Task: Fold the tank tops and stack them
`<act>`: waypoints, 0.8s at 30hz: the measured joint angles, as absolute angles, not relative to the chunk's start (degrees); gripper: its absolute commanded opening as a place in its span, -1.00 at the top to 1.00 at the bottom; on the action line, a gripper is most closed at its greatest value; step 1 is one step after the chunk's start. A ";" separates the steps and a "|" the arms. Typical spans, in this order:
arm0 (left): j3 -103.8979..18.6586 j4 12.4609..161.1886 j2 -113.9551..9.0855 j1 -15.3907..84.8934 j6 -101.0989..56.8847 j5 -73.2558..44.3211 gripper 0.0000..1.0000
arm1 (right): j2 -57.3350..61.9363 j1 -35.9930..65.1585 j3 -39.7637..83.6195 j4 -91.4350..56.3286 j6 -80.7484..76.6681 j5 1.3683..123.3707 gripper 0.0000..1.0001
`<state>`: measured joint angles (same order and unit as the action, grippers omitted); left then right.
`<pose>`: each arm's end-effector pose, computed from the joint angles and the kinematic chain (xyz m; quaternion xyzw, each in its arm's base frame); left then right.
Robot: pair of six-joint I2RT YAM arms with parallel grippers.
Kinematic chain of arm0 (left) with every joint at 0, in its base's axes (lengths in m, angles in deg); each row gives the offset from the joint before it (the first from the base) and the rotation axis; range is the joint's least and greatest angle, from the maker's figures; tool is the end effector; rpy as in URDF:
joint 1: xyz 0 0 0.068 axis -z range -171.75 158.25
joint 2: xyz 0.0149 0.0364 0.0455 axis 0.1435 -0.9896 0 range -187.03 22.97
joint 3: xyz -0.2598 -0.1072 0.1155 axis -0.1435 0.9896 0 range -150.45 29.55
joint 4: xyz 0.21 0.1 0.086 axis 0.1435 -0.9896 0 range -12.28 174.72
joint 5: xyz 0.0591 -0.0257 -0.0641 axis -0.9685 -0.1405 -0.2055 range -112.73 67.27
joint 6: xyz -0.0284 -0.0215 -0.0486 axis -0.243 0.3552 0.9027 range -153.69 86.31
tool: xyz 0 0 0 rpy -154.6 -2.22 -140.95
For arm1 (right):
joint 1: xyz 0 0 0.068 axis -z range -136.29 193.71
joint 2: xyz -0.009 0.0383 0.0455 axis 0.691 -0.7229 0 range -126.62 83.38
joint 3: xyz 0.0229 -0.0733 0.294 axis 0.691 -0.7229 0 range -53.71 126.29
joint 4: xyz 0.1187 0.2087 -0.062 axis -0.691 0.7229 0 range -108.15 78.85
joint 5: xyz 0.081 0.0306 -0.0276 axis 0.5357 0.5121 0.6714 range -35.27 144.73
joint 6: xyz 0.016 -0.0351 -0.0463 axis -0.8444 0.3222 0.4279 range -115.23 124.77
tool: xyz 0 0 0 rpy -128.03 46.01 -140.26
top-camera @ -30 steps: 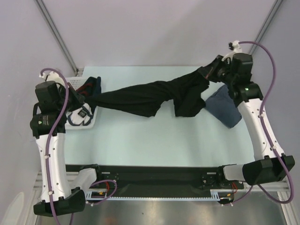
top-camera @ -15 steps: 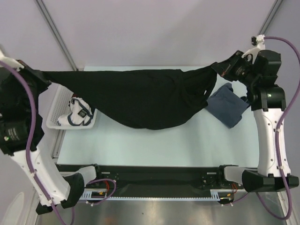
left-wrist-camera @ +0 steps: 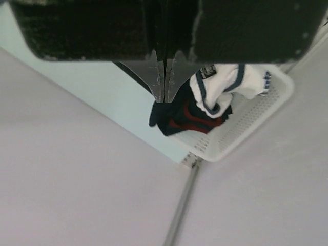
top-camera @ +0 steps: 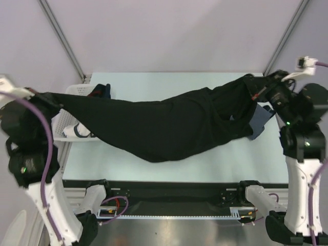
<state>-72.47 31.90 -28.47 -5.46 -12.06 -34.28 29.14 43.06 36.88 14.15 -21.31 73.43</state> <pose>0.0495 0.0213 0.5565 -0.2841 0.6621 0.0247 0.6930 0.1129 0.0157 0.5469 0.0322 0.6823 0.2746 0.6767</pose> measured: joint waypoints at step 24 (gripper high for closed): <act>-18.81 47.44 -17.63 -5.55 -9.76 -8.34 1.00 | 17.89 35.39 -19.18 -1.61 -27.06 69.08 0.96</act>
